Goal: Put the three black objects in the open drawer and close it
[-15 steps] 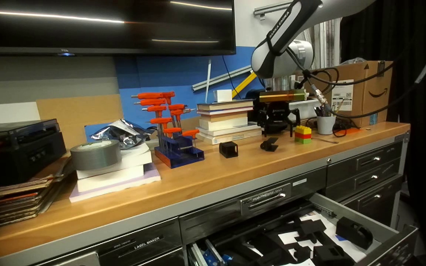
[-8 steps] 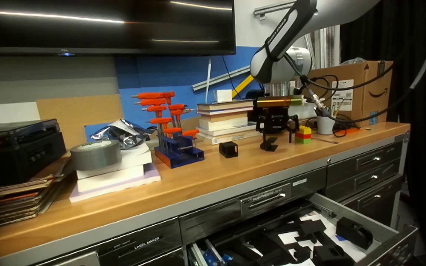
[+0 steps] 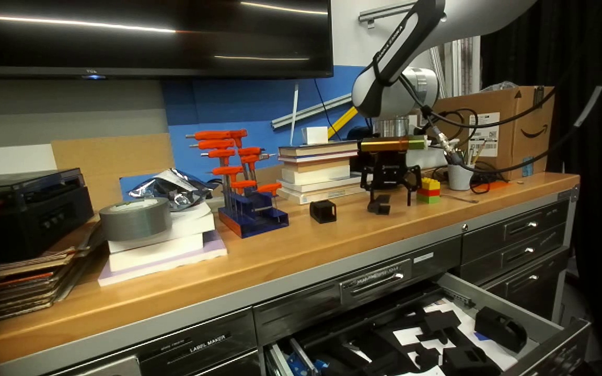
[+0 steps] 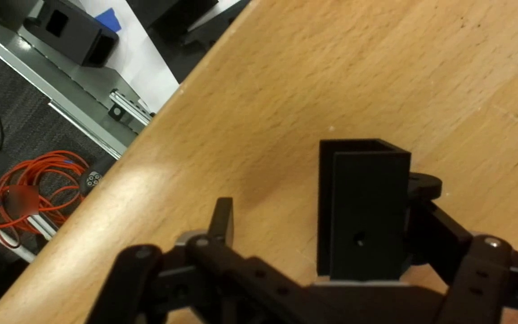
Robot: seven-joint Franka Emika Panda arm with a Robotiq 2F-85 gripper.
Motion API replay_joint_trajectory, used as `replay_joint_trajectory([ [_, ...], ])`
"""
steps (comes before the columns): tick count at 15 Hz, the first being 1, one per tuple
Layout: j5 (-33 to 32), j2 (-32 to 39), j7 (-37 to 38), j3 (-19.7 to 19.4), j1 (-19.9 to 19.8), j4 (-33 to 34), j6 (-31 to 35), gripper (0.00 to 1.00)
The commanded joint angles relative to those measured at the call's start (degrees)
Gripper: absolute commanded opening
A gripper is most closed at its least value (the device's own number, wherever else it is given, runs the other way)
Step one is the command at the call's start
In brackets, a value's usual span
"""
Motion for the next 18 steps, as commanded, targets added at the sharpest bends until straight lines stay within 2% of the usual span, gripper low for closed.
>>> replay_joint_trajectory([
  [1,0.9,0.5,0.7,-0.2,0.7,2.5,-2.9,1.00],
  [3,0.7,0.6,0.2,-0.1,0.8,2.7,-3.2,1.00],
  [4,0.5,0.7,0.1,-0.1,1.0,2.7,-2.8,0.75],
  [5,0.5,0.8,0.0,-0.1,1.1,2.7,-2.9,0.75],
  [6,0.5,0.9,0.0,-0.1,1.1,2.7,-2.8,0.68],
  [9,0.7,1.1,-0.4,0.0,1.2,2.6,-2.8,0.42],
  [12,0.9,1.4,-0.7,0.1,1.1,2.5,-2.9,0.22],
  [13,0.8,1.4,-0.8,0.1,1.1,2.5,-2.9,0.20],
  [15,0.8,1.3,-1.0,0.1,1.1,2.4,-3.2,0.25],
  [18,-0.4,-0.5,-0.8,-0.3,1.5,1.5,-4.0,0.25],
])
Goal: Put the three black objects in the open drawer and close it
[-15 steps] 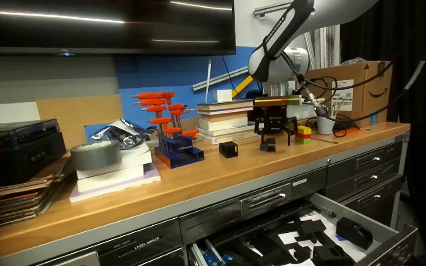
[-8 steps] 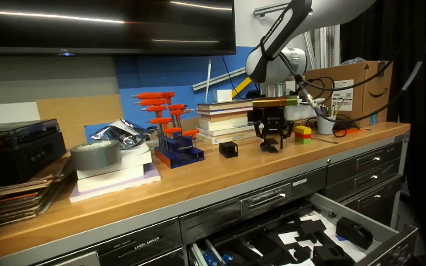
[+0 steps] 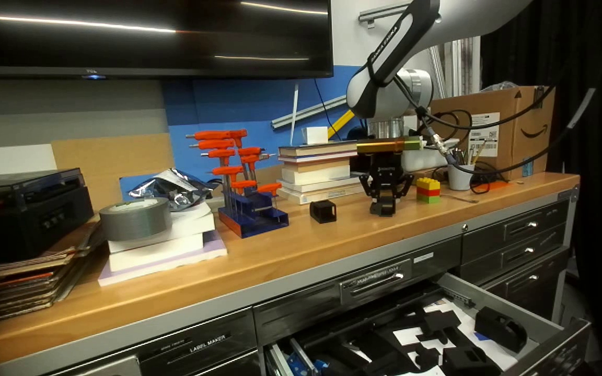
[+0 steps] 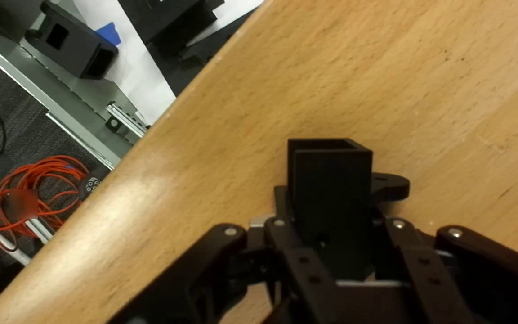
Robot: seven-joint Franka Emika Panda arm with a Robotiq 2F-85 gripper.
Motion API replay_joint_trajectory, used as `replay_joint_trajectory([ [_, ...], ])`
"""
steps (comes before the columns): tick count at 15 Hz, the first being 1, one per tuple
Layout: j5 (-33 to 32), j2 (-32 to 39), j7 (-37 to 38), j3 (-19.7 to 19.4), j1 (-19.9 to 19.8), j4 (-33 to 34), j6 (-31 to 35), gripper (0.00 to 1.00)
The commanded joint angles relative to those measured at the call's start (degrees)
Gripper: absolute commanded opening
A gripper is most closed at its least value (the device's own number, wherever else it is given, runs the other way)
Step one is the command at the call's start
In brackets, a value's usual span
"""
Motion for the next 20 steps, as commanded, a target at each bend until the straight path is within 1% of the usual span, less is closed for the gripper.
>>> replay_joint_trajectory([
  [1,-1.1,-1.8,-0.2,-0.6,0.7,0.7,-3.1,0.24],
  [6,-6.5,-6.2,1.7,-1.4,2.0,-0.9,-8.6,0.24],
  [9,-9.5,-10.9,2.9,-1.1,2.6,-4.8,-11.2,0.24],
  [14,-9.4,-23.4,5.1,0.2,2.5,-20.8,-7.1,0.24],
  [18,-9.7,-32.6,9.5,1.7,1.8,-32.8,-3.5,0.24],
  [20,-10.0,-35.9,12.1,2.8,1.5,-38.3,0.1,0.24],
])
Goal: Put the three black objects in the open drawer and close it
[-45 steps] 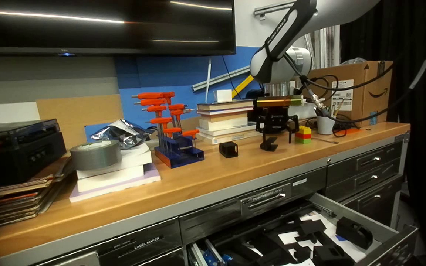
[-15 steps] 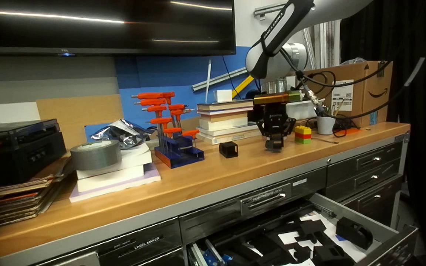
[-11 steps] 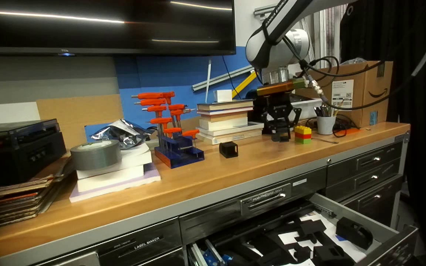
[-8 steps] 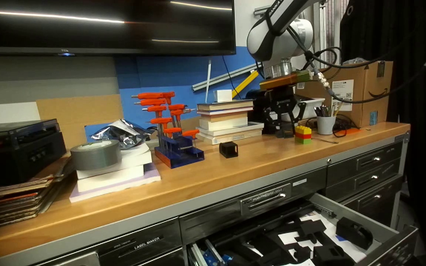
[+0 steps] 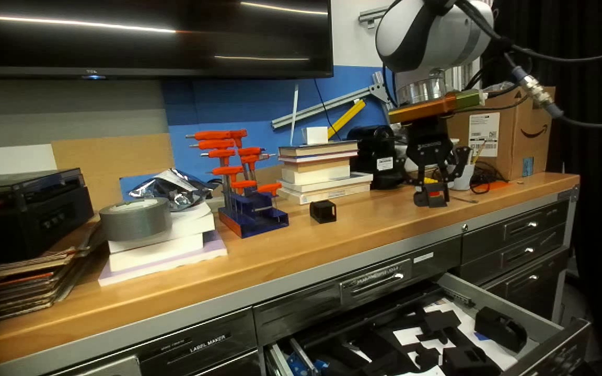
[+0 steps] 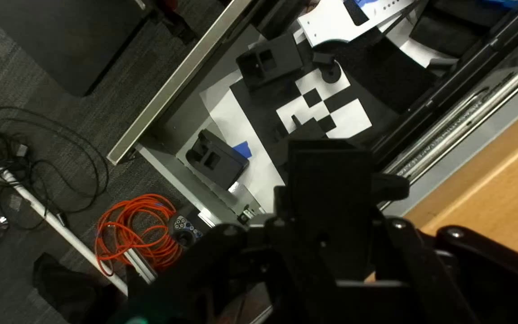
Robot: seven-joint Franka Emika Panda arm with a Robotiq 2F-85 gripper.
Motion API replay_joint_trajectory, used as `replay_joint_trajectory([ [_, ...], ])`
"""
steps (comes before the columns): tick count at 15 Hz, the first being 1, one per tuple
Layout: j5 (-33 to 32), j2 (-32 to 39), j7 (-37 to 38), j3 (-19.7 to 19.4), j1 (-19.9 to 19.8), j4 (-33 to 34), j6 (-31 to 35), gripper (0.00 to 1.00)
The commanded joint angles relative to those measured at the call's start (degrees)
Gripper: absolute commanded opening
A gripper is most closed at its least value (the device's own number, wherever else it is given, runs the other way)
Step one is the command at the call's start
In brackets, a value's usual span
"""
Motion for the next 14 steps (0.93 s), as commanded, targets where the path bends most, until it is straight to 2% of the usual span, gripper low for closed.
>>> replay_joint_trajectory([
  [1,-1.1,-8.8,5.6,2.5,-0.8,-12.2,7.6,0.24],
  [7,0.6,-10.5,15.5,6.1,-1.0,-24.5,18.2,0.24],
  [11,1.5,-7.6,23.8,8.8,-0.2,-29.6,27.2,0.24],
  [14,1.0,-3.6,32.0,10.8,0.1,-31.1,33.9,0.24],
])
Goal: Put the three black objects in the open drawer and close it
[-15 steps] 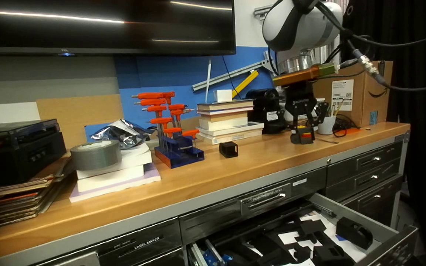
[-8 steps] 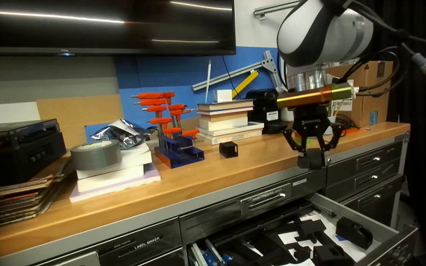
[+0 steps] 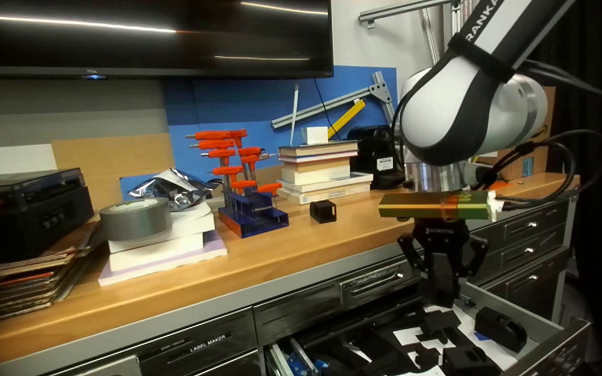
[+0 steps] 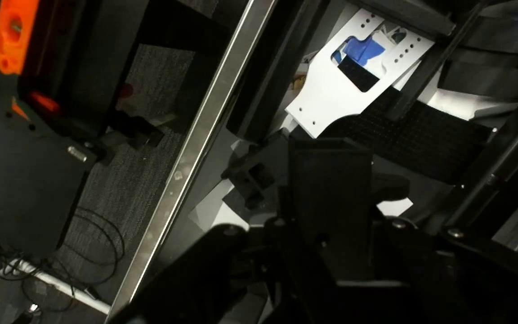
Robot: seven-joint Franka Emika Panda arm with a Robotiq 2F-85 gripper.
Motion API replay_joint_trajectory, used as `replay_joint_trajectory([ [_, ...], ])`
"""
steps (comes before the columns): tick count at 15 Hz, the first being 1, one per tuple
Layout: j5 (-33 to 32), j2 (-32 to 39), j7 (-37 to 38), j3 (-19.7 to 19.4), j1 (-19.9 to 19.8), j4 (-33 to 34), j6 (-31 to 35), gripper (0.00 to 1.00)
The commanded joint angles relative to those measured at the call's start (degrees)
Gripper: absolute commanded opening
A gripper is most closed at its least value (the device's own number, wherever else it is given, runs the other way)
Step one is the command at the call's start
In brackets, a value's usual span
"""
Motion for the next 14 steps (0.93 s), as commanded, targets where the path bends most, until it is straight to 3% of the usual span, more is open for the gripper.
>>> replay_joint_trajectory([
  [1,0.0,4.4,10.1,2.1,0.2,-1.3,7.7,0.24],
  [8,-3.0,15.5,23.4,-0.8,1.6,0.8,18.8,0.24],
  [14,-11.2,21.6,33.0,-8.3,6.5,4.2,27.6,0.24],
])
